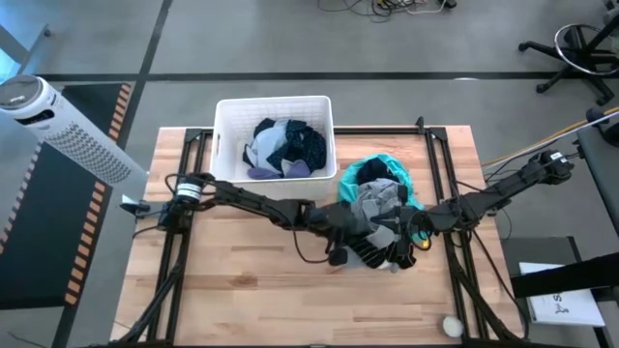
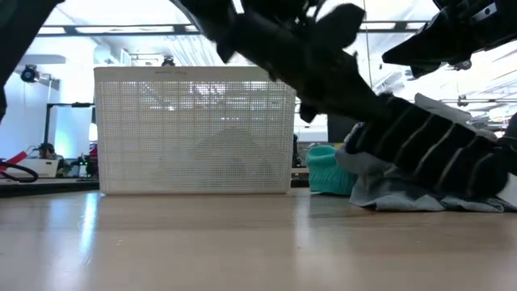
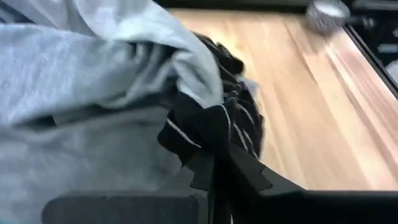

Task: Sort clothes
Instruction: Put the black sock into the white laundry bin

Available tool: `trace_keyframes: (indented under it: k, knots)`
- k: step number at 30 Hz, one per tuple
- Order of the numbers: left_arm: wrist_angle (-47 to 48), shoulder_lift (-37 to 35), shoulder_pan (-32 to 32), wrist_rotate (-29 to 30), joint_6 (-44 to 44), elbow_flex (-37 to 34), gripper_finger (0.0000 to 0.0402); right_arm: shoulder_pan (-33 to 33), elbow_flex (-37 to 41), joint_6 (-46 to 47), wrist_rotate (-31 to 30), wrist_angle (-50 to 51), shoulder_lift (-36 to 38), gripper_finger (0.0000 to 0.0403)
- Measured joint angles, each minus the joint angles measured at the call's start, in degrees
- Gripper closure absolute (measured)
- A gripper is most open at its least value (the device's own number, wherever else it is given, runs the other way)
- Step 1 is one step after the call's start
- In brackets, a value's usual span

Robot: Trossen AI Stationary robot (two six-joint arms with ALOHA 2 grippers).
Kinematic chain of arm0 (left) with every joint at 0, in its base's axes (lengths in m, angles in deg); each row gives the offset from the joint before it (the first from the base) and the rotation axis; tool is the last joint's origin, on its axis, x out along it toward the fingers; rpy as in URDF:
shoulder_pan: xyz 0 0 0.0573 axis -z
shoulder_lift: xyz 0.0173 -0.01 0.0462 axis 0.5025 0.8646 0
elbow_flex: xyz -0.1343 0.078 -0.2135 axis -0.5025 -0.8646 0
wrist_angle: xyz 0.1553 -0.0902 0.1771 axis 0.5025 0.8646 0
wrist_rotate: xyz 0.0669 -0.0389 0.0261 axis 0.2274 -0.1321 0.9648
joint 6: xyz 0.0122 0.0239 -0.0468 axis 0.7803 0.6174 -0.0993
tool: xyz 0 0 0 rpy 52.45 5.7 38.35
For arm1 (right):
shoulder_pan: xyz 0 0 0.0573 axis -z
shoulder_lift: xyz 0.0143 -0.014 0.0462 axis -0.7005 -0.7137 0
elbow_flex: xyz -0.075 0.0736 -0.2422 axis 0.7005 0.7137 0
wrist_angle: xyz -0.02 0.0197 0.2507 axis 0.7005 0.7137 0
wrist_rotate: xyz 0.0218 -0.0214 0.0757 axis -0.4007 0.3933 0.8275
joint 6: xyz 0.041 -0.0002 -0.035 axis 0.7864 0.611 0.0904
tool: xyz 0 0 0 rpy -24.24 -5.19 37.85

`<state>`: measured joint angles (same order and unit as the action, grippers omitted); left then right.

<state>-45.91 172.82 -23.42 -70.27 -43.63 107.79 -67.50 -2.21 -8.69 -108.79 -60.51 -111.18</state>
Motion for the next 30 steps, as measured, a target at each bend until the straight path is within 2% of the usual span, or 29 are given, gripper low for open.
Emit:
trace_keyframes:
  k: [6, 17, 24, 26, 30]
  knots:
    - [9.31, -6.43, 3.12, 1.89, 0.19, -0.67, 0.0398, -0.01, 0.00, 0.01, 0.00, 0.01, 0.00, 0.0403]
    - [23.73, -23.43, 5.08, 21.28, 2.50, -2.11, 0.0401, 0.01, 0.00, 0.00, -0.02, -0.22, 0.00, 0.0403]
    - [26.41, -33.50, 1.20, 41.83, 9.99, -2.10, 0.0401, 0.01, 0.00, -0.01, -0.45, -0.23, -0.04, 0.0403]
    - [27.05, -35.52, -0.82, 44.73, 11.87, -2.10, 0.0401, 0.03, 0.00, -0.01, -0.46, -0.23, -0.06, 0.0403]
    - [28.71, -38.51, -6.97, 45.54, 13.92, -2.10, 0.0401, 0.01, 0.00, -0.24, -0.46, -0.27, -0.04, 0.0403]
